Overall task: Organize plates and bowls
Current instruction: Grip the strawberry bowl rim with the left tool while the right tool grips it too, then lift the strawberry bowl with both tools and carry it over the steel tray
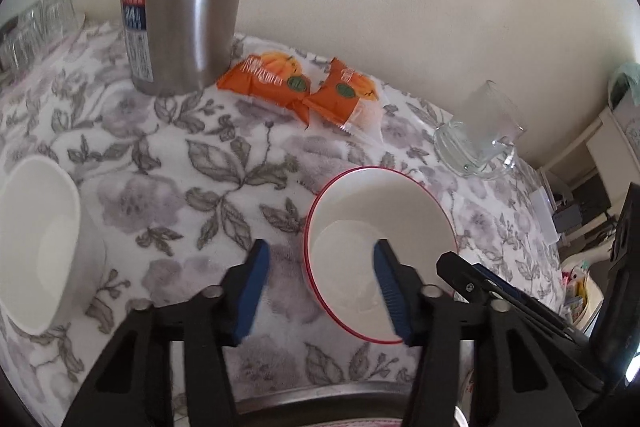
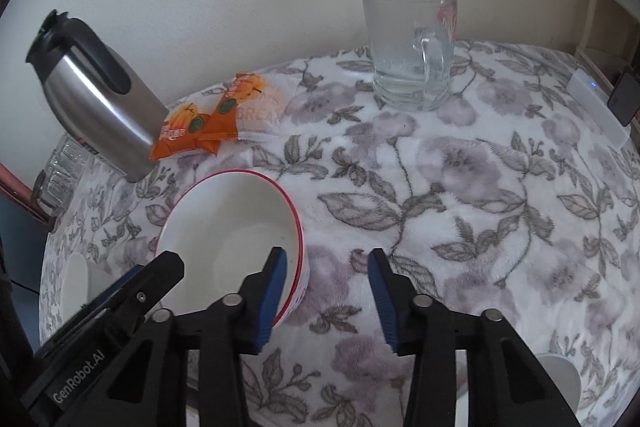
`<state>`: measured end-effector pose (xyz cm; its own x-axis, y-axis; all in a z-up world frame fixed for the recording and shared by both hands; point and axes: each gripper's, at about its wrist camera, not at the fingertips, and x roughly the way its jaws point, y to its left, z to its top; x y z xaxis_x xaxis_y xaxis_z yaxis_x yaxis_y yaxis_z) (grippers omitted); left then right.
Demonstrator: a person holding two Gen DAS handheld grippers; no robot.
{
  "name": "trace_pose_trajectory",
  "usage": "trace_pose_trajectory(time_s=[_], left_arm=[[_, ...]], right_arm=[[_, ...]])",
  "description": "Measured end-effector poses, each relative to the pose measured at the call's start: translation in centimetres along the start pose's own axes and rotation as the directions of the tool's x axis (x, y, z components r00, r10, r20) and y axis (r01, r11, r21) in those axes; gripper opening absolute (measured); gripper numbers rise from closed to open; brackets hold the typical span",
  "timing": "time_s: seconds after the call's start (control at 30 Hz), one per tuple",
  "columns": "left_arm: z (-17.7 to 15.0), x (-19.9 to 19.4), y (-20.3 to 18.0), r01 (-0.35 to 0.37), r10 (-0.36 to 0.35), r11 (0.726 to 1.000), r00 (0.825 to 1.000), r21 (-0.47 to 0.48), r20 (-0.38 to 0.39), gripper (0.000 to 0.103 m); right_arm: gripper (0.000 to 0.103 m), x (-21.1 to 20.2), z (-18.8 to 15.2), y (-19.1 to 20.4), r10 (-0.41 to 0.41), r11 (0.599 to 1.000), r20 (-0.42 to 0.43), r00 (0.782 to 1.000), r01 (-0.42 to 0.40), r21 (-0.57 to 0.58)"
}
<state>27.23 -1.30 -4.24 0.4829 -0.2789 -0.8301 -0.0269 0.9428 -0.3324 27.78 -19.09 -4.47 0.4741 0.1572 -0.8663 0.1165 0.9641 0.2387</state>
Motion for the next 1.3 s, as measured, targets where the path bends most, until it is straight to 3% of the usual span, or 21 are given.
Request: trace_pose_trajectory(time_s=[0.2, 0.3, 0.57, 0.73, 0.83, 1.3], left_arm=[[0.3, 1.3, 0.4, -0.005, 0.004, 1.000, 1.000, -0.022, -0.019, 0.025], [0.4, 1.8, 0.2, 0.001, -0.001, 1.000, 1.000, -0.015, -0.029, 0.020], [0.7, 3.5, 0.3, 0.001, 0.000, 1.000, 0.997, 0.010, -0.074, 0.020], [0.2, 5.0, 0.4, 0.004, -0.003, 1.000, 0.993, 0.009, -0.118, 0.020], [0.3, 4.9, 0.6, 0.018, -0.018, 1.000, 0.993, 0.000, -0.118, 0.018], [0.1, 1.8, -0.2, 0.075, -0.075, 0.997, 0.994, -0.003, -0.076, 0.016]], right_arm=[[0.031, 1.4, 0.4, 0.4, -0.003, 1.000, -0.023, 1.000, 0.002, -0.020], [0.030, 2.2, 0.4, 0.8, -0.017, 0.999, -0.043, 0.999, 0.015, -0.041], [0.030, 3.9, 0.2, 1.1, -0.027, 0.999, -0.095, 0.995, 0.023, -0.049], [0.023, 4.4, -0.1, 1.4, -0.007, 0.999, -0.109, 0.994, 0.002, -0.051], [0.018, 4.2, -0.1, 1.8, 0.004, 0.998, -0.096, 0.995, -0.010, -0.061], [0.018, -0.6, -0.2, 2.0, 0.008, 0.996, 0.013, 1.000, -0.007, -0.084]])
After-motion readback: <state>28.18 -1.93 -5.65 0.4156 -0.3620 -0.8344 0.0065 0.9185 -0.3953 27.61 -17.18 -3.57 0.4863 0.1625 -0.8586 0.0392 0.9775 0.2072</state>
